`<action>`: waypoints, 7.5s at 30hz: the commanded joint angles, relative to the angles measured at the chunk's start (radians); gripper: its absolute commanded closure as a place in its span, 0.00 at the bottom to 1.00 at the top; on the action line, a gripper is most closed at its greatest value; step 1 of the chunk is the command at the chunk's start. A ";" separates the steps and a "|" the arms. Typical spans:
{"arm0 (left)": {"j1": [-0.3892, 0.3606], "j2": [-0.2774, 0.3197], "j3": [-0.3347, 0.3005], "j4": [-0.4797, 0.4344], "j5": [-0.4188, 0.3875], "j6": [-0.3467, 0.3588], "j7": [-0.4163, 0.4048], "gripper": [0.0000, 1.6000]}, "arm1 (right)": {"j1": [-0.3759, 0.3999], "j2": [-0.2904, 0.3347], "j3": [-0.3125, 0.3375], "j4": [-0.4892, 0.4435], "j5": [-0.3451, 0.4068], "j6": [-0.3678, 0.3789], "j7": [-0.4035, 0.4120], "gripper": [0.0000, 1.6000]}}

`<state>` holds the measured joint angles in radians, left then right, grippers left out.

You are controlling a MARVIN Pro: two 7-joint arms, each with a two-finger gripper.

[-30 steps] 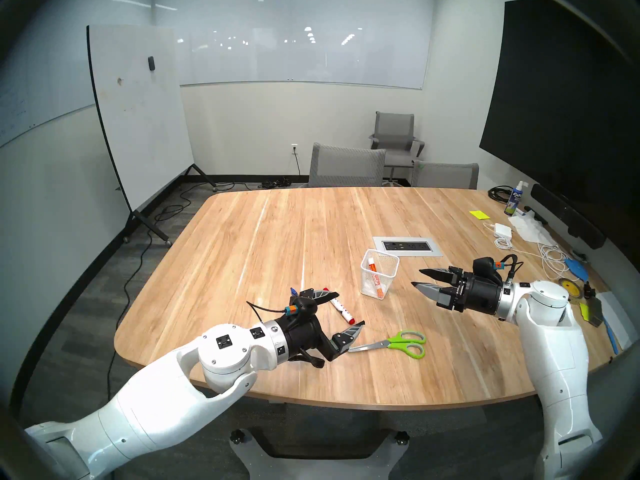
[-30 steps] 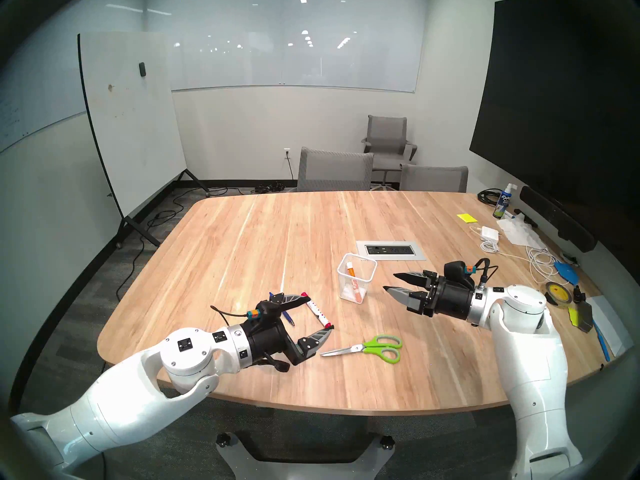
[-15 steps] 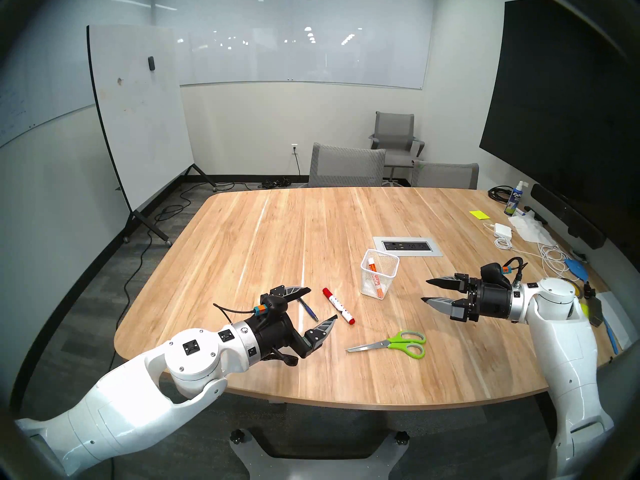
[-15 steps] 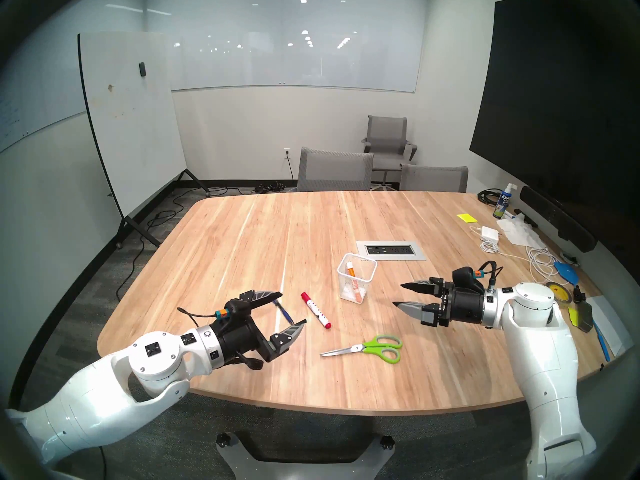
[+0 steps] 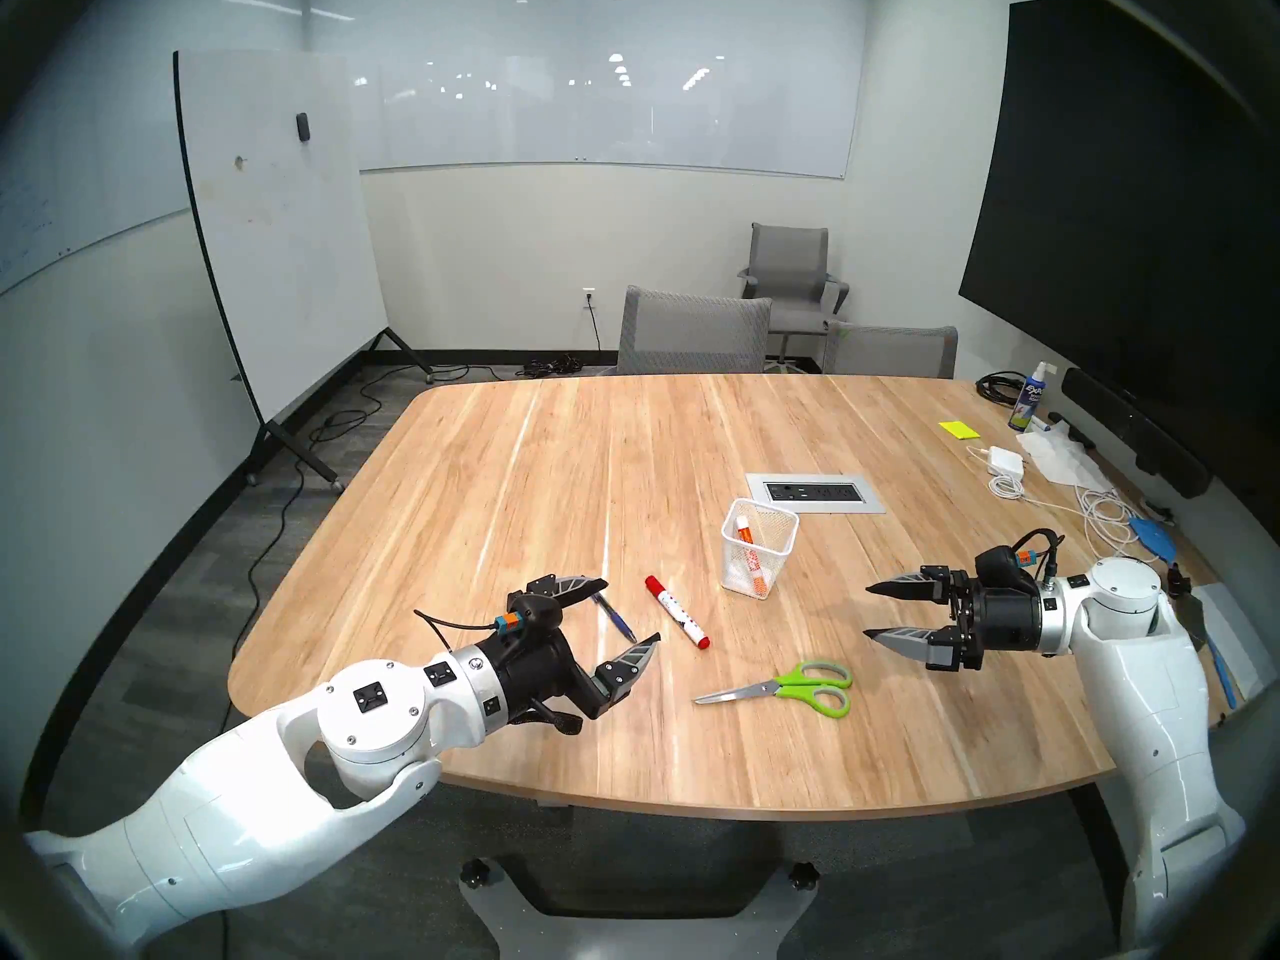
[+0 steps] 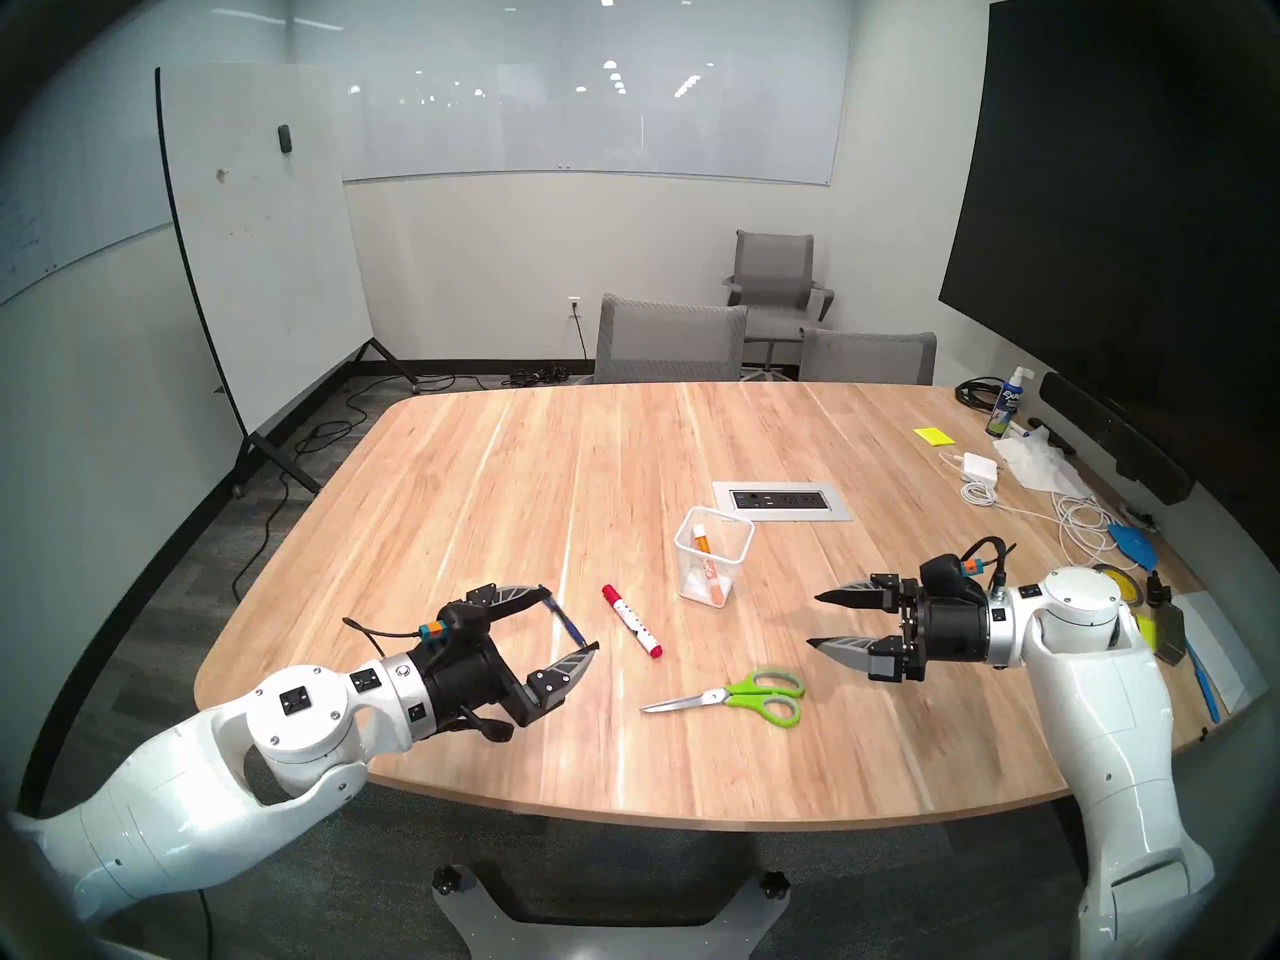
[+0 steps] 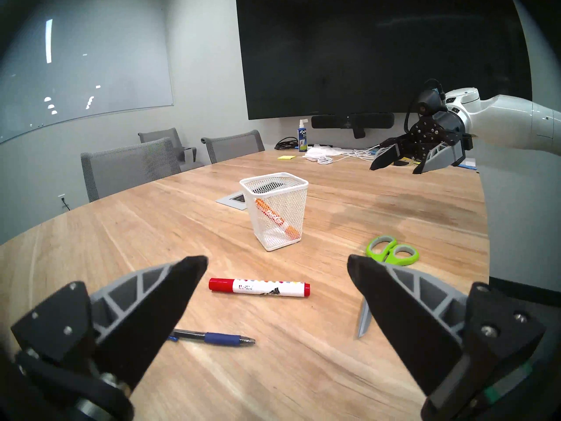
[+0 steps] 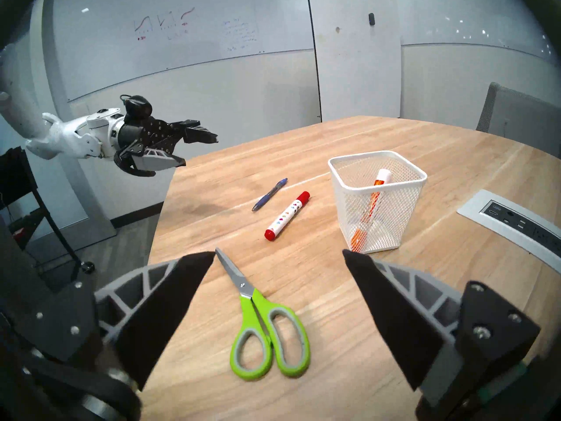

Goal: Place the pen, the marker, and the scissors into the pen holder

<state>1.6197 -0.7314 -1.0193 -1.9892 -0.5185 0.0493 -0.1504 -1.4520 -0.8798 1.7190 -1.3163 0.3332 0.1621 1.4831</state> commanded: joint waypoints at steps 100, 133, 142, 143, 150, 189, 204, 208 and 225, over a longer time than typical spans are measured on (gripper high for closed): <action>-0.052 -0.007 0.020 -0.025 0.063 0.090 0.010 0.00 | 0.002 0.064 -0.246 -0.051 -0.322 -0.161 -0.228 0.64; -0.053 -0.007 0.020 -0.024 0.062 0.090 0.010 0.00 | 0.071 0.030 -0.185 -0.026 -0.277 -0.077 -0.183 0.60; -0.052 -0.007 0.020 -0.024 0.062 0.090 0.010 0.00 | 0.081 0.019 -0.190 -0.020 -0.304 -0.062 -0.205 0.45; -0.052 -0.007 0.020 -0.024 0.062 0.090 0.010 0.00 | 0.082 0.018 -0.192 -0.019 -0.307 -0.062 -0.208 0.38; -0.052 -0.007 0.020 -0.024 0.063 0.090 0.010 0.00 | 0.083 0.014 -0.197 -0.015 -0.323 -0.062 -0.219 0.05; -0.052 -0.007 0.020 -0.025 0.063 0.090 0.010 0.00 | 0.071 -0.021 -0.199 -0.034 -0.394 -0.045 -0.264 0.44; -0.052 -0.007 0.020 -0.025 0.063 0.090 0.010 0.00 | 0.060 -0.025 -0.200 -0.039 -0.416 -0.045 -0.267 0.27; -0.052 -0.007 0.020 -0.025 0.063 0.090 0.010 0.00 | 0.059 -0.027 -0.201 -0.036 -0.421 -0.046 -0.270 0.29; -0.052 -0.007 0.020 -0.025 0.063 0.090 0.010 0.00 | 0.049 -0.029 -0.220 -0.029 -0.450 -0.045 -0.284 0.27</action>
<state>1.5720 -0.7375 -0.9938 -1.9926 -0.4582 0.1468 -0.1427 -1.3922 -0.9093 1.5066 -1.3494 -0.1094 0.1133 1.2003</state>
